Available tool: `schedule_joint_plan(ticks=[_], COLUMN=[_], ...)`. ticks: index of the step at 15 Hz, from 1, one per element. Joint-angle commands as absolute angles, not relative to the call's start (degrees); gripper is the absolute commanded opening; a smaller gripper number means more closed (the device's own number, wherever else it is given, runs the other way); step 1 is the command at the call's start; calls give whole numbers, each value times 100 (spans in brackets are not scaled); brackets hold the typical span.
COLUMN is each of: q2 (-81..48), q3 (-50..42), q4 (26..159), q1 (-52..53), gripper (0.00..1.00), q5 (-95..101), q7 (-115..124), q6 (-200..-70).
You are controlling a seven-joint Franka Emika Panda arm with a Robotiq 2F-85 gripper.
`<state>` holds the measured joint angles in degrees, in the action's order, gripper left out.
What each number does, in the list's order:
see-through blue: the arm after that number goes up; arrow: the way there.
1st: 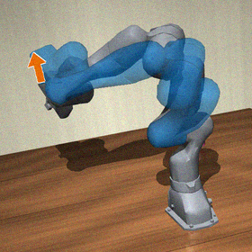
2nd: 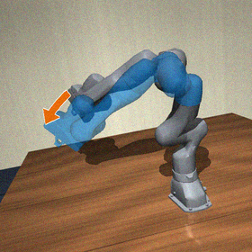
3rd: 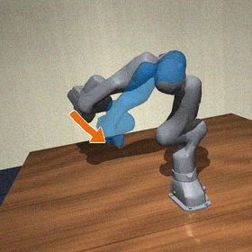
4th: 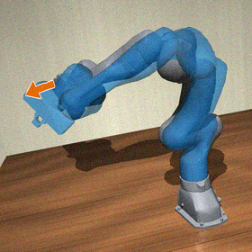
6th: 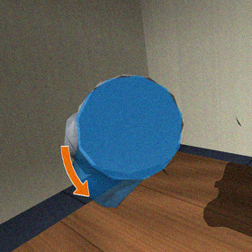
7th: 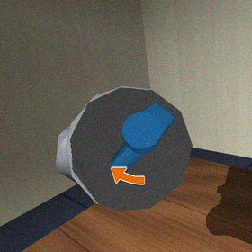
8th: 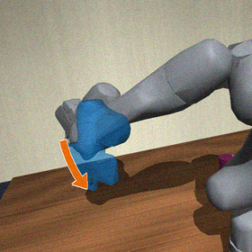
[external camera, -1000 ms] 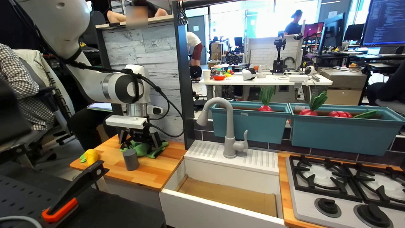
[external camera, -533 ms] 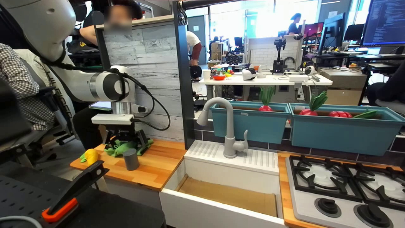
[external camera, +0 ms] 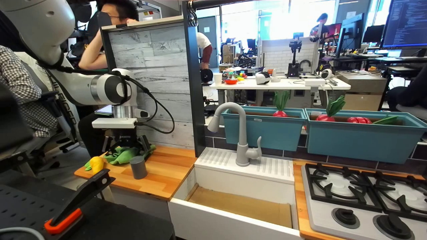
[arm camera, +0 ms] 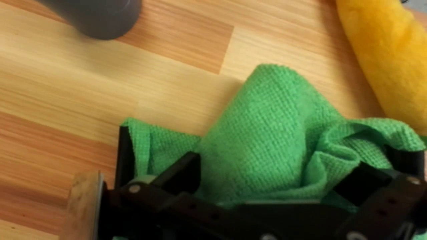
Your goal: Move the green towel to the left
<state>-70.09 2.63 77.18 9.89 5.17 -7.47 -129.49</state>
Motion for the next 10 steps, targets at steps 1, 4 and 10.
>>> schedule_joint_plan(ticks=[1,4,10], q2=[-7204,-7028,-6375], q3=[349,363,351], q4=[7183,7371,8164], q1=[963,954,989], gripper=[100,100,100], q5=[635,611,631], q7=[-905,-870,-724], q6=[-12832,-12866,-13282])
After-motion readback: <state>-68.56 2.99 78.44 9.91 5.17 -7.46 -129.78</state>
